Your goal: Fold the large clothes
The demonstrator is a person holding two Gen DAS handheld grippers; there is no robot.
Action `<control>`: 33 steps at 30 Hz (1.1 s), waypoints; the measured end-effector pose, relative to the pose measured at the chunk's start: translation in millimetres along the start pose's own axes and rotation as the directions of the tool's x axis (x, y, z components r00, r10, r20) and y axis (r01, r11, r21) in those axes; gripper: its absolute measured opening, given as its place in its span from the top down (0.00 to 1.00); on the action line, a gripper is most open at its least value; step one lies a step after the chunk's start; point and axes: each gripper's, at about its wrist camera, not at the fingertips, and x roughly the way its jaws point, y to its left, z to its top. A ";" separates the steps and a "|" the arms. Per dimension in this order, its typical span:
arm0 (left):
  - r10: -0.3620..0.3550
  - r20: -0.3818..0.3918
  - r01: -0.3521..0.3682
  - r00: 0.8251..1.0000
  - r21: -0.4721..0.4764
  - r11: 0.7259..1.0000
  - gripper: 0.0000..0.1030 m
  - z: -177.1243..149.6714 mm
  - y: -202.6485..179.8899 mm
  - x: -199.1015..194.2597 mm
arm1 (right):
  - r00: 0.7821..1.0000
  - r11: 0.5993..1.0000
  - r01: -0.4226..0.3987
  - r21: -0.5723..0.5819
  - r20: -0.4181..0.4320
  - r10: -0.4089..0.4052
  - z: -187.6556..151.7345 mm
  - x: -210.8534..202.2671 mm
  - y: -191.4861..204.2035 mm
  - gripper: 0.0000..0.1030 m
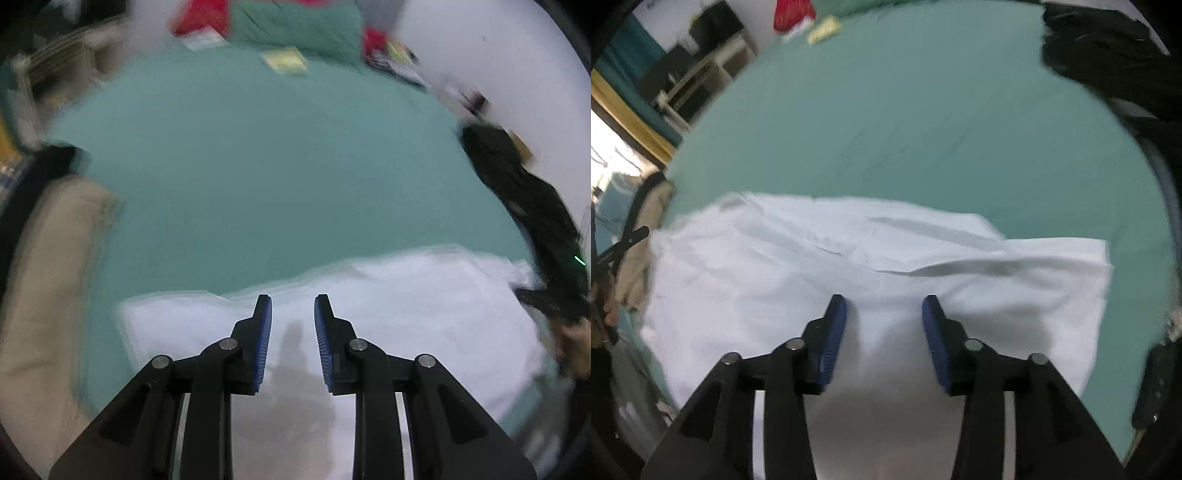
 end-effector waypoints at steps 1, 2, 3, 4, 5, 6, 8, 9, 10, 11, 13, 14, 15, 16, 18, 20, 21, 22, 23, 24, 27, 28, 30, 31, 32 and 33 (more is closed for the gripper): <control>-0.010 -0.053 0.011 0.999 0.010 1.000 0.75 -0.3 -5.4 16.1 | 1.000 0.999 0.022 -0.024 0.010 -0.022 4.3 2.9 3.9 0.54; 0.003 -0.069 -0.001 0.998 0.024 1.000 0.75 -1.0 -9.7 25.9 | 0.999 0.999 0.033 -0.035 0.019 -0.033 8.9 3.3 6.0 0.52; 0.021 -0.073 -0.018 0.997 0.044 0.999 0.75 0.6 -13.6 36.2 | 0.999 0.998 0.042 -0.038 0.021 -0.041 15.7 4.3 6.7 0.50; 0.038 -0.090 -0.033 0.995 0.058 0.998 0.75 2.9 -16.9 47.9 | 0.999 0.998 0.047 -0.036 0.023 -0.047 22.2 6.0 6.4 0.49; 0.042 -0.098 -0.037 0.994 0.055 0.998 0.75 4.6 -17.9 54.0 | 0.998 0.998 0.053 -0.032 0.023 -0.052 28.4 8.5 5.1 0.48; 0.045 -0.092 -0.040 0.995 0.052 0.998 0.75 7.7 -19.5 55.7 | 0.998 0.998 0.058 -0.026 0.025 -0.057 35.0 11.5 3.4 0.48; 0.065 -0.055 -0.061 0.996 0.067 0.996 0.75 15.9 -22.6 59.4 | 0.997 0.998 0.062 -0.024 0.046 -0.060 46.7 15.8 0.7 0.48; 0.072 -0.043 -0.069 0.996 0.069 0.995 0.75 19.2 -23.2 60.1 | 0.996 0.997 0.069 -0.023 0.065 -0.067 51.9 16.3 -0.2 0.48; 0.085 -0.026 -0.084 0.996 0.065 0.994 0.75 25.1 -23.3 61.8 | 0.994 0.997 0.078 -0.019 0.083 -0.076 56.2 16.0 -0.9 0.48; 0.096 -0.014 -0.096 0.995 0.056 0.994 0.75 30.4 -22.8 63.2 | 0.991 0.996 0.089 -0.011 0.098 -0.087 59.0 15.4 -1.8 0.48; 0.097 -0.001 -0.097 0.995 0.040 0.995 0.75 40.5 -24.6 63.2 | 0.987 0.994 0.110 0.007 0.121 -0.110 57.3 12.8 -1.6 0.48; 0.092 0.006 -0.092 0.996 0.033 0.995 0.75 43.5 -25.5 61.8 | 0.986 0.994 0.112 0.008 0.126 -0.112 56.9 10.0 0.5 0.48; 0.076 0.019 -0.077 0.997 0.029 0.997 0.75 48.2 -28.0 58.2 | 0.984 0.993 0.114 0.002 0.137 -0.114 54.8 5.4 4.6 0.48; 0.062 0.032 -0.063 0.998 0.032 0.997 0.75 50.1 -31.4 53.2 | 0.981 0.993 0.116 -0.009 0.155 -0.113 53.6 -2.2 9.0 0.48; 0.030 0.065 -0.033 0.997 0.040 0.999 0.75 44.4 -44.4 40.8 | 0.977 0.990 0.133 -0.038 0.172 -0.124 47.7 -11.2 24.7 0.48; -0.001 0.077 -0.001 0.997 0.022 1.000 0.75 35.8 -48.6 29.1 | 0.974 0.988 0.146 -0.049 0.179 -0.135 37.8 -19.3 38.0 0.48; -0.018 0.084 0.017 0.996 0.007 1.000 0.75 29.2 -52.6 22.1 | 0.976 0.989 0.140 -0.048 0.173 -0.130 31.1 -22.0 45.8 0.47; -0.024 0.085 0.023 0.996 0.003 1.000 0.74 25.0 -56.7 18.2 | 0.979 0.989 0.136 -0.050 0.159 -0.127 27.1 -23.1 53.4 0.46; -0.029 0.086 0.029 0.996 0.002 1.000 0.74 17.1 -61.1 13.4 | 0.981 0.989 0.138 -0.058 0.147 -0.128 21.9 -23.4 58.6 0.45; -0.037 0.081 0.037 0.996 0.008 0.999 0.71 7.7 -65.4 9.3 | 0.980 0.986 0.148 -0.071 0.143 -0.137 17.4 -24.2 65.8 0.42; -0.048 0.041 0.047 0.998 0.018 0.999 0.66 -13.5 -75.3 11.3 | 0.978 0.978 0.180 -0.105 0.126 -0.166 2.1 -25.4 83.4 0.34; -0.041 0.014 0.041 0.999 0.021 0.999 0.66 -22.9 -75.6 11.0 | 0.979 0.977 0.179 -0.112 0.121 -0.165 -1.3 -24.3 84.3 0.32; -0.012 -0.050 0.014 0.999 0.037 0.999 0.66 -43.8 -81.0 17.5 | 0.979 0.977 0.183 -0.112 0.111 -0.171 -13.0 -23.4 89.2 0.30; -0.003 -0.060 0.006 0.998 0.044 0.999 0.63 -48.6 -81.8 21.6 | 0.979 0.974 0.191 -0.122 0.098 -0.179 -17.9 -20.8 90.1 0.28; 0.008 -0.059 -0.005 0.998 0.043 0.999 0.61 -55.5 -82.0 22.2 | 0.978 0.969 0.204 -0.140 0.081 -0.194 -22.1 -16.2 89.7 0.27; 0.020 -0.043 -0.018 0.999 0.039 0.999 0.58 -60.9 -81.6 19.3 | 0.975 0.964 0.220 -0.151 0.071 -0.211 -26.2 -12.6 88.8 0.23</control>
